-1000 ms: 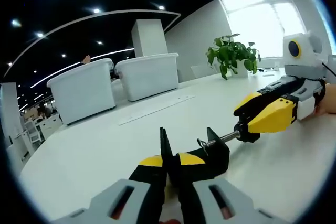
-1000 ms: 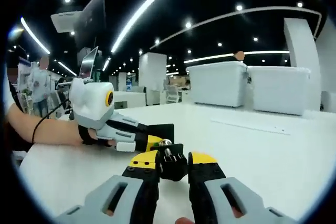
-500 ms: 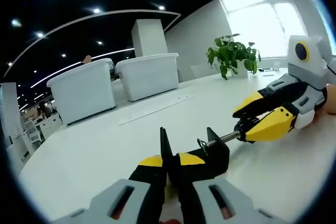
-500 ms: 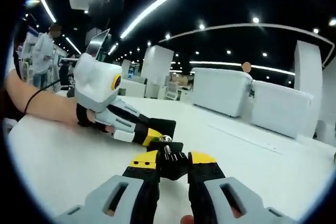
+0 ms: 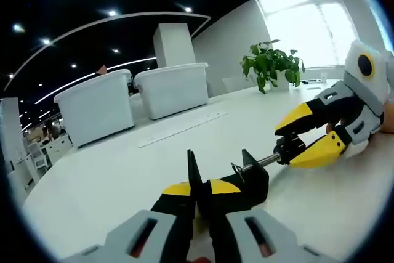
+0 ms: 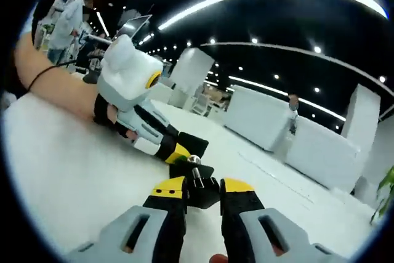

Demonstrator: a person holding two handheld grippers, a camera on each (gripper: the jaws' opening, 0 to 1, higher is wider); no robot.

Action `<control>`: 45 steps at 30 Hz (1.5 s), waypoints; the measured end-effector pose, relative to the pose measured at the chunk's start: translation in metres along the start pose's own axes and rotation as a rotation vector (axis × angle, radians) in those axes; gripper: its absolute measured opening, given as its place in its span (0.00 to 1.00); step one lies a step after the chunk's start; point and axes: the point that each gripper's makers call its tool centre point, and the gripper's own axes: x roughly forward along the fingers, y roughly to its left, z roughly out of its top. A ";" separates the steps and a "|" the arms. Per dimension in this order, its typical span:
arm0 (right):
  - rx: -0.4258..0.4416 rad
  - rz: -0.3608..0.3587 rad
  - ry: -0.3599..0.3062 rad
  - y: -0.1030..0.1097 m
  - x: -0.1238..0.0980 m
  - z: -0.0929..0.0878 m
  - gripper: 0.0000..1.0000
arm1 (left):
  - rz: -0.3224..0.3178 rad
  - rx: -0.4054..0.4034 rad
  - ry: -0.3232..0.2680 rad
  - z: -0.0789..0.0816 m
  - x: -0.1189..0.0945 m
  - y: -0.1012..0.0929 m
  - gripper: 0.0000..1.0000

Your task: Clamp the fixed fixture on the desktop, loosen the retaining clip, secure it to the edge of the desk, and tighten the retaining clip.

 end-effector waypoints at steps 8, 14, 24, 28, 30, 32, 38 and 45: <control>0.466 0.087 0.018 -0.013 -0.001 -0.009 0.28 | 0.001 -0.001 0.000 0.000 -0.001 0.000 0.08; 0.576 0.132 -0.010 -0.009 -0.003 -0.003 0.27 | 0.000 -0.002 0.001 0.000 -0.001 -0.001 0.08; 0.583 0.138 0.012 0.003 -0.002 -0.005 0.21 | 0.000 -0.004 0.001 0.000 -0.002 -0.001 0.08; 0.490 0.133 -0.014 0.008 -0.004 -0.001 0.20 | 0.000 -0.004 0.001 0.000 -0.002 -0.001 0.08; 0.378 0.123 -0.032 0.011 -0.004 0.001 0.20 | 0.001 -0.005 0.001 0.000 -0.002 -0.001 0.08; 0.305 0.111 -0.035 0.015 -0.005 0.002 0.20 | 0.002 -0.005 0.001 0.000 -0.002 -0.001 0.08; 0.154 0.087 -0.035 0.009 -0.006 0.002 0.19 | 0.003 -0.006 0.002 0.000 -0.002 -0.001 0.08; -0.039 0.056 -0.032 0.010 -0.002 0.003 0.19 | 0.016 -0.010 0.006 -0.001 -0.002 0.001 0.08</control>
